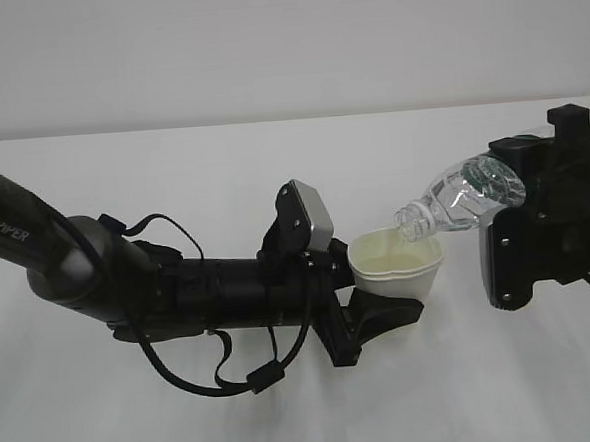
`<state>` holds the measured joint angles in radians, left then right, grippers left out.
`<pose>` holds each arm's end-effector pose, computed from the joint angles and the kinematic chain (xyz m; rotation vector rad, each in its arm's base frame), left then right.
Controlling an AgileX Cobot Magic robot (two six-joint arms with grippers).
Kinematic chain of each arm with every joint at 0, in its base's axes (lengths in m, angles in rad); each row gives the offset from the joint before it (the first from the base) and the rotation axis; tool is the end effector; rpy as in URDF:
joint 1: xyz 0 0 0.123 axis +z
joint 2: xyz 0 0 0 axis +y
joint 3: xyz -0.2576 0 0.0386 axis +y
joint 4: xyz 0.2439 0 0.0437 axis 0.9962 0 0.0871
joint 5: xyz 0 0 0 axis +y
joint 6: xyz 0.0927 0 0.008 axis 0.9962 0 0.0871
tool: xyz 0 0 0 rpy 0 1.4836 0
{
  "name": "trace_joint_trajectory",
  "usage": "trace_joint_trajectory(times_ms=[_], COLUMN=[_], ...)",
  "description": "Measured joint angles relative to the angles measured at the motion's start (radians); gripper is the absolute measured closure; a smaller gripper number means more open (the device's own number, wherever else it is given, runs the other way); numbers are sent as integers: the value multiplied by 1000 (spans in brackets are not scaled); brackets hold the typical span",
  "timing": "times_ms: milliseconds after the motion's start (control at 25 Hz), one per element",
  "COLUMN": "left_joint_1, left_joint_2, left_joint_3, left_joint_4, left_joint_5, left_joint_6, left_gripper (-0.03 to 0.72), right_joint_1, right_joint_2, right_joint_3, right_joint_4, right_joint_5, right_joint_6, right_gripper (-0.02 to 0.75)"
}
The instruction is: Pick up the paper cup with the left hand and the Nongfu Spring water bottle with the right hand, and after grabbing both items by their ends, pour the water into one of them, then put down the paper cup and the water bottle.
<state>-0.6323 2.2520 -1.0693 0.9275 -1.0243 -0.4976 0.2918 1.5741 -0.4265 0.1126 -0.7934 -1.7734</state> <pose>0.2766 -0.2815 0.0683 1.1711 1.5431 -1.0601 0.2596 0.0702 0.1512 -1.6205 1.1284 -1.0291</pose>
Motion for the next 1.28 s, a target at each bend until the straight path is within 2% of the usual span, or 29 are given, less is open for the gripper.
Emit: trace_joint_trajectory(times_ms=[1280], left_joint_1=[0], left_joint_2=[12], left_joint_3=[0], left_joint_4=[0], left_joint_5=[-4], left_joint_6=[-9], left_gripper=[255], right_joint_1=[0], right_joint_2=[0], right_joint_3=[0], right_joint_4=[-5], right_joint_5=[0], right_joint_6=[-1], right_gripper=[346])
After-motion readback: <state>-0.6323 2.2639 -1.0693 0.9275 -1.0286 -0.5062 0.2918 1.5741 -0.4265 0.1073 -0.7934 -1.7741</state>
